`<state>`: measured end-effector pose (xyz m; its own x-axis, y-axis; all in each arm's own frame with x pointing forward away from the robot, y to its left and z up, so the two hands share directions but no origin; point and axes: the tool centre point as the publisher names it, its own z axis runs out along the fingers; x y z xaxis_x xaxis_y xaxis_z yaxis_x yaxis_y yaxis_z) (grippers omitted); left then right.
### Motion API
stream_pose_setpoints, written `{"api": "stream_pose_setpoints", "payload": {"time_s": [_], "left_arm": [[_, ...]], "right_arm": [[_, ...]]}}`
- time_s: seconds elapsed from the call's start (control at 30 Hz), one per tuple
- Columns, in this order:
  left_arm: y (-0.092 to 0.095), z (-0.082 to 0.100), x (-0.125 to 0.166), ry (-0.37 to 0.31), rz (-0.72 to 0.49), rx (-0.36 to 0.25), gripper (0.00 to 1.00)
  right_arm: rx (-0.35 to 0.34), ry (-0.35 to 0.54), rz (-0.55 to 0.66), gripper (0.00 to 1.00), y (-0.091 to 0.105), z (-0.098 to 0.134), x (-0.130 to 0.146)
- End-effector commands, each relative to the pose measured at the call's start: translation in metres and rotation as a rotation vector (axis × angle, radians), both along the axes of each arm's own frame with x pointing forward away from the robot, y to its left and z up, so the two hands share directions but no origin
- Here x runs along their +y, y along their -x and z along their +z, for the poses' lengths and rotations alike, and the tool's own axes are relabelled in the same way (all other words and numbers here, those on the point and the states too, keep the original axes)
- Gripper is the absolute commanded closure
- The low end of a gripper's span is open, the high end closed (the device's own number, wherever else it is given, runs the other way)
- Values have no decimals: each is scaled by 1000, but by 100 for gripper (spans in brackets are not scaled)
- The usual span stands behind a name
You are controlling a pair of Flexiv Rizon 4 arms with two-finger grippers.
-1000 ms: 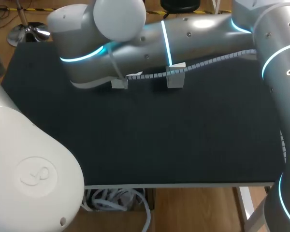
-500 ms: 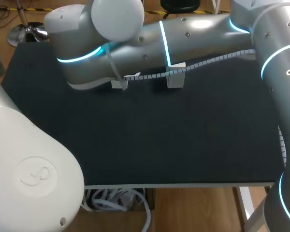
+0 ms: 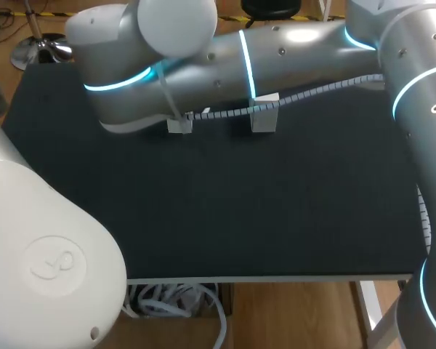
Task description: Grab the tape and strap the tape.
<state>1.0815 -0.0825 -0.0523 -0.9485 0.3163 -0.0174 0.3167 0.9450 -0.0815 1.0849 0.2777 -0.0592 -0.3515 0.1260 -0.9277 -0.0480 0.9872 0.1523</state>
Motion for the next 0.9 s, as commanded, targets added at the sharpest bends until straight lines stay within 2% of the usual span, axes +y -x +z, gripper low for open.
{"api": "stream_pose_setpoints", "payload": {"time_s": [0.03,0.9], "left_arm": [[0,1,-1,-4,0,3,100],[0,1,-1,-4,0,3,100]], "right_arm": [[17,5,8,100,-2,4,1],[89,5,29,100,-4,-2,7]]}}
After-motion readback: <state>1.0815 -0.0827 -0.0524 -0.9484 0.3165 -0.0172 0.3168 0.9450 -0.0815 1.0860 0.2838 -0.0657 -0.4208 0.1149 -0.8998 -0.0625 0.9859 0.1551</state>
